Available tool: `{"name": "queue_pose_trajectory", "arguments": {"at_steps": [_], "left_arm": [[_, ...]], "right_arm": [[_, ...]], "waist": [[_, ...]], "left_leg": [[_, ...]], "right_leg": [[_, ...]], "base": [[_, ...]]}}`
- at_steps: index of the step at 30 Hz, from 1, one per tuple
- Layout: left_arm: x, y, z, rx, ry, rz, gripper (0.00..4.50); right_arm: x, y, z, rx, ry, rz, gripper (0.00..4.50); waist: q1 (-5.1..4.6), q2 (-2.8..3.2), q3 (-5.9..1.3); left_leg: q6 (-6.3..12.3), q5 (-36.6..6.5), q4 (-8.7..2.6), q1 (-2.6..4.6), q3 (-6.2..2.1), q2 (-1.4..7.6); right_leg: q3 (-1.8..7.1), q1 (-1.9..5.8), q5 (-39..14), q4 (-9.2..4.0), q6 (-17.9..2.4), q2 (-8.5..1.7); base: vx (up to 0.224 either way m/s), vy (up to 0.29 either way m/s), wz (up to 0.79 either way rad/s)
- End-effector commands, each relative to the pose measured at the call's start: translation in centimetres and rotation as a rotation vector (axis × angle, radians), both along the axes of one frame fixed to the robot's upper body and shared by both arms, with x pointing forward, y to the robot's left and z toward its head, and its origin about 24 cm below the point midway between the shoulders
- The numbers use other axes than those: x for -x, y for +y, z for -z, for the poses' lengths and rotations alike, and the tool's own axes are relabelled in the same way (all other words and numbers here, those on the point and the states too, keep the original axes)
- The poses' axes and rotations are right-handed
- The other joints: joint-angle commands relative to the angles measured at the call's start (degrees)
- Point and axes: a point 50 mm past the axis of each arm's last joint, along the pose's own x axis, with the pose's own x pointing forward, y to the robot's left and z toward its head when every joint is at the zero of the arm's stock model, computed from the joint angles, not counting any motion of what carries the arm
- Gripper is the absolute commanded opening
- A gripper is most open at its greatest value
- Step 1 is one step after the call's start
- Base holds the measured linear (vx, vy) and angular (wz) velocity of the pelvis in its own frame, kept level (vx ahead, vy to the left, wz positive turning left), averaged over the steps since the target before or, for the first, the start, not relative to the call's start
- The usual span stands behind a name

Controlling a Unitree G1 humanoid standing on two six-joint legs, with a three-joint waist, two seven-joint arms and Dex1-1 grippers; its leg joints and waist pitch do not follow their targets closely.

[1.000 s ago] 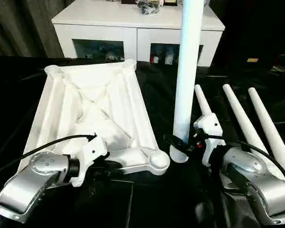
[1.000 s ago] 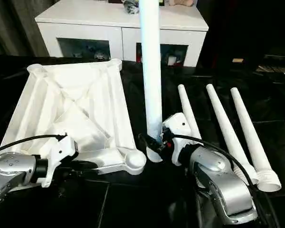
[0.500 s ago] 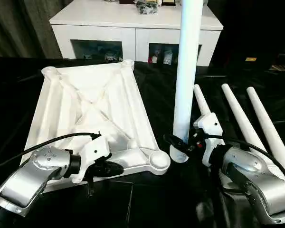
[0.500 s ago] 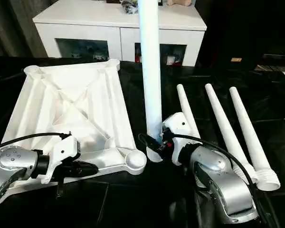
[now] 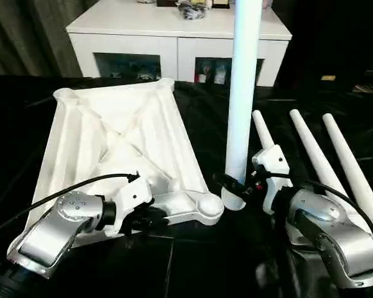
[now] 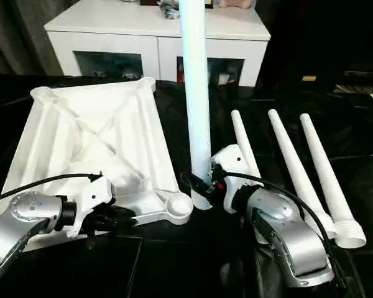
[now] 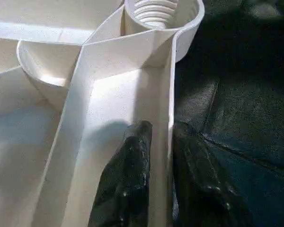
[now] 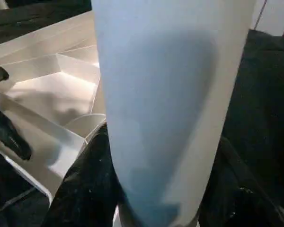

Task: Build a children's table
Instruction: Insert table leg to table base

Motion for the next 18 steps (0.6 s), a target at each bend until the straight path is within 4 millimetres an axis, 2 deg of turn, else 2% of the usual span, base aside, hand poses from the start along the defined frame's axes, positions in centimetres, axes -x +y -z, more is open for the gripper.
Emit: {"name": "queue_pose_trajectory", "arguments": {"at_steps": [1, 5, 8, 12, 13, 14, 15, 16, 17, 18], "left_arm": [[-0.5, 0.0, -0.2, -0.019, -0.022, -0.001, 0.80], [-0.6, 0.0, 0.1, -0.028, -0.005, 0.003, 0.33], [-0.4, 0.1, 0.4, -0.038, 0.026, 0.017, 0.08], [-0.4, 0.3, 0.7, -0.070, 0.019, 0.024, 0.08], [-0.5, 0.2, 0.7, -0.072, 0.013, 0.023, 0.08], [-0.8, 0.1, 0.6, -0.072, -0.002, 0.016, 0.08], [-1.1, 0.0, 0.5, -0.068, -0.022, 0.006, 0.08], [-1.6, -0.3, 0.3, -0.061, -0.046, -0.005, 0.00], [-1.8, -0.4, 0.2, -0.059, -0.054, -0.007, 0.00], [-2.4, -0.7, -0.3, -0.046, -0.073, -0.008, 0.00]], "right_arm": [[-0.1, 0.3, -0.5, -0.015, -0.021, -0.019, 1.87], [-0.2, 0.4, -0.6, -0.016, -0.024, -0.023, 1.87], [-0.3, 0.5, -0.6, -0.016, -0.025, -0.029, 1.87], [-0.6, 1.0, -0.8, -0.064, -0.006, -0.036, 1.87], [-0.7, 1.1, -0.8, -0.073, -0.002, -0.039, 1.87], [-0.8, 1.3, -0.9, -0.092, 0.008, -0.048, 1.87], [-0.9, 1.4, -0.9, -0.109, 0.018, -0.058, 1.87], [-1.0, 1.6, -1.0, -0.137, 0.038, -0.073, 1.86], [-1.1, 1.6, -1.0, -0.152, 0.050, -0.081, 1.86], [-1.3, 1.7, -1.1, -0.185, 0.078, -0.098, 1.86]], "waist": [[0.13, 0.49, -2.75], [0.17, 0.56, -2.81], [0.16, 0.46, -2.74], [0.03, 0.51, -2.77], [-0.10, 0.07, -2.76], [-0.12, 0.38, -2.71], [-0.20, -0.28, -2.65], [-0.01, -0.08, -2.60], [0.10, -0.30, -2.63], [0.26, -0.14, -2.73]], "left_leg": [[-0.52, -7.81, -5.31, -0.49, -0.94, 3.15], [-0.36, -7.29, -5.28, -0.44, -0.89, 3.20], [-0.37, -7.80, -5.36, -0.49, -0.90, 3.19], [-0.21, -7.59, -5.33, -0.51, -0.91, 3.18], [-0.10, -7.55, -5.37, -0.60, -0.92, 3.21], [-0.13, -7.80, -5.37, -0.43, -0.90, 3.23], [0.05, -8.12, -5.41, -0.42, -0.82, 3.27], [0.05, -8.74, -5.39, -0.29, -0.78, 3.27], [0.06, -8.84, -5.37, -0.30, -0.83, 3.29], [0.05, -8.51, -5.31, -0.12, -0.76, 3.36]], "right_leg": [[2.57, 2.23, -6.28, -4.48, -13.37, -3.99], [2.53, 2.28, -4.85, -4.36, -13.90, -4.01], [2.57, 2.32, -5.87, -4.45, -13.85, -4.06], [2.57, 2.28, -5.63, -4.44, -14.00, -4.10], [2.56, 2.38, -5.67, -4.45, -13.99, -4.10], [2.55, 2.17, -6.23, -4.45, -14.15, -4.11], [2.58, 2.20, -6.79, -4.61, -14.08, -4.08], [2.63, 2.08, -8.19, -4.68, -14.16, -4.17], [2.65, 2.11, -9.26, -4.62, -14.08, -4.28], [2.68, 1.98, -9.02, -4.66, -14.04, -4.33]], "base": [[0.000, 0.000, 0.00], [0.000, 0.000, 0.00], [0.000, 0.000, 0.00], [0.000, 0.000, 0.00], [0.000, 0.000, 0.00], [0.000, 0.000, 0.00], [0.000, 0.000, 0.00], [0.000, 0.000, 0.00], [0.000, 0.000, 0.00], [0.000, 0.000, 0.00]]}}
